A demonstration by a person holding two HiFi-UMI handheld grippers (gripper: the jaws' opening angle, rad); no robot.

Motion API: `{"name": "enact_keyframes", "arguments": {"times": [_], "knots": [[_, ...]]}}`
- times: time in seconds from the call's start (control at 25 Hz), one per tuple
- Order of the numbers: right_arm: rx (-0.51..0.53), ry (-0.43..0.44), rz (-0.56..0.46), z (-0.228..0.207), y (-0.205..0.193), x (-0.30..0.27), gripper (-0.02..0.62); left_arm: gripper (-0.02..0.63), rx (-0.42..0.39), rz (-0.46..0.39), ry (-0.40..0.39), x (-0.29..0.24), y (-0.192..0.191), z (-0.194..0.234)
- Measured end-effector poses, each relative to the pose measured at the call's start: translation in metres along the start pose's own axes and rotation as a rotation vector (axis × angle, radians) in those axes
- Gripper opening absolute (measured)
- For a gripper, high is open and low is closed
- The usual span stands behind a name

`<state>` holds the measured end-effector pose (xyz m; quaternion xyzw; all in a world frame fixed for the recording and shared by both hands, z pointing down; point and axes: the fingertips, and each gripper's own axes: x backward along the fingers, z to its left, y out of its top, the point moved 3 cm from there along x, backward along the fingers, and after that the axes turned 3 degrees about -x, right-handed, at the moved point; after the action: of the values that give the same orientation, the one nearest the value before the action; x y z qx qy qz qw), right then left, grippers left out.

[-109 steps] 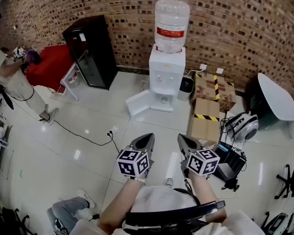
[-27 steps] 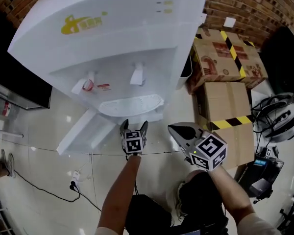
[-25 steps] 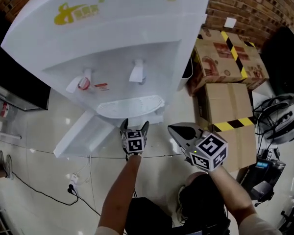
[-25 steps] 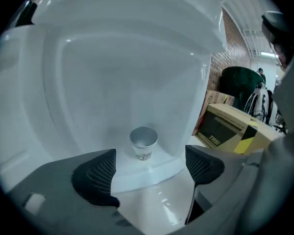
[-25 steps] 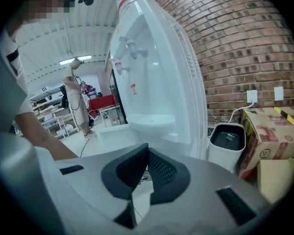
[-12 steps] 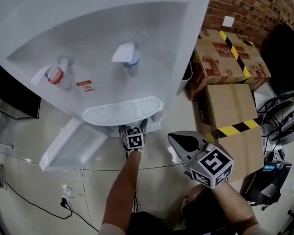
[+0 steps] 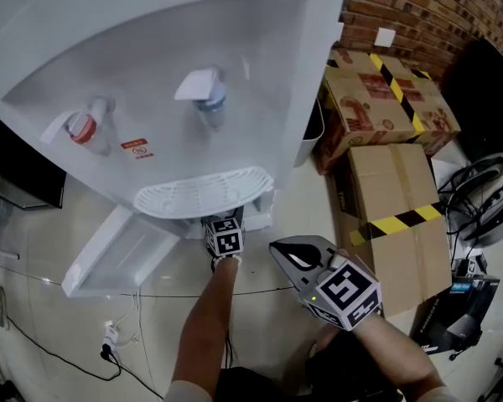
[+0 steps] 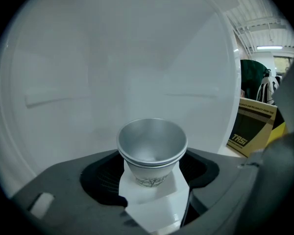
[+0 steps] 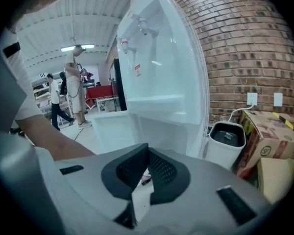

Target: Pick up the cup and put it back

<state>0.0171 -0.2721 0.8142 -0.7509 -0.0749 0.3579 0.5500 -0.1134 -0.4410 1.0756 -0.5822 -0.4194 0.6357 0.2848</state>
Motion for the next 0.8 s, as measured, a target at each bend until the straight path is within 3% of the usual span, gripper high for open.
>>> {"name": "enact_keyframes", "arguments": {"times": [0.52,0.8], "knots": [[0.101,-0.050,0.028,0.004,-0.009,-0.014,0.012,0.334,0.024,-0.044,-0.046,0.030,0.003,-0.005],[0.021,-0.183,0.101,-0.006,-0.033,0.004,0.012,0.334,0.050,0.011,-0.044,0.106,0.019,-0.008]]}}
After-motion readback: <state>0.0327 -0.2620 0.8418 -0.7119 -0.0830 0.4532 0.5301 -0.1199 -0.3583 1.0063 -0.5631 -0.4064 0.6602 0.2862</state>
